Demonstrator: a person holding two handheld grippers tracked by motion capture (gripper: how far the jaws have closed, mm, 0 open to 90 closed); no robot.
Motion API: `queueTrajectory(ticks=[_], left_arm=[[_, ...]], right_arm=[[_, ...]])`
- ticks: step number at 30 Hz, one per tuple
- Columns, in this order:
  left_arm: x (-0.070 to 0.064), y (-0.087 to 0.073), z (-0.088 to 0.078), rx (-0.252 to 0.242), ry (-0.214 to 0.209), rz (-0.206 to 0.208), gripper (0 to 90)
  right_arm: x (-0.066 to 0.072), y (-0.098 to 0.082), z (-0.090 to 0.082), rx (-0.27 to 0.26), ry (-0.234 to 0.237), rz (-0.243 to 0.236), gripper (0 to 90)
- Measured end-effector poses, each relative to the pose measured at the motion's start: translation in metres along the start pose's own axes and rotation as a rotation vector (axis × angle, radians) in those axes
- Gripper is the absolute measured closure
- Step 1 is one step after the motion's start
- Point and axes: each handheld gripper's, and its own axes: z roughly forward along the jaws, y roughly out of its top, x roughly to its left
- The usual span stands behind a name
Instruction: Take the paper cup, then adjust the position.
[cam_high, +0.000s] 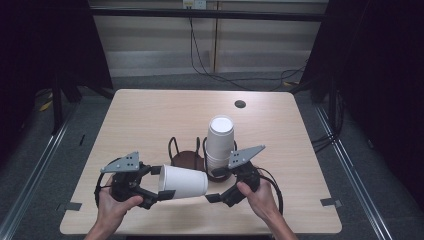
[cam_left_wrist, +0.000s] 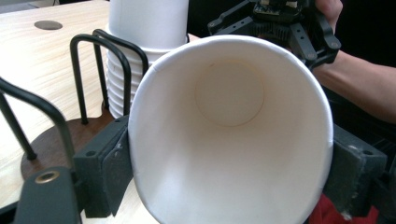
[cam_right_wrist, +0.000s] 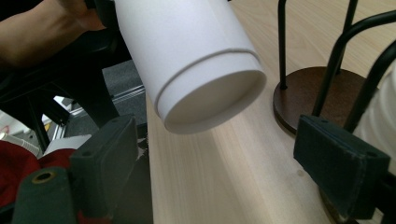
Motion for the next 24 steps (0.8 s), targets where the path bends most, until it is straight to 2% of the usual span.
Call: queueTrajectory(ticks=[7,10,19,24], left_arm=[[0.006,0.001,-0.009,0.032,0.032,-0.013,16.0],[0.008,0.002,-0.015,0.029,0.065,-0.017,16.0],[0.017,0.006,-0.036,0.05,0.109,-0.024,16.0],[0.019,0.007,-0.044,0.077,0.14,-0.01,16.0]], right_arm=[[-0.004,-0.002,-0.005,-0.011,-0.02,0.016,14.2],[-0.003,-0.003,-0.006,-0.013,-0.022,0.017,14.2],[-0.005,-0.004,-0.008,-0.017,-0.03,0.022,14.2],[-0.005,-0.005,-0.008,-0.018,-0.034,0.026,14.2]])
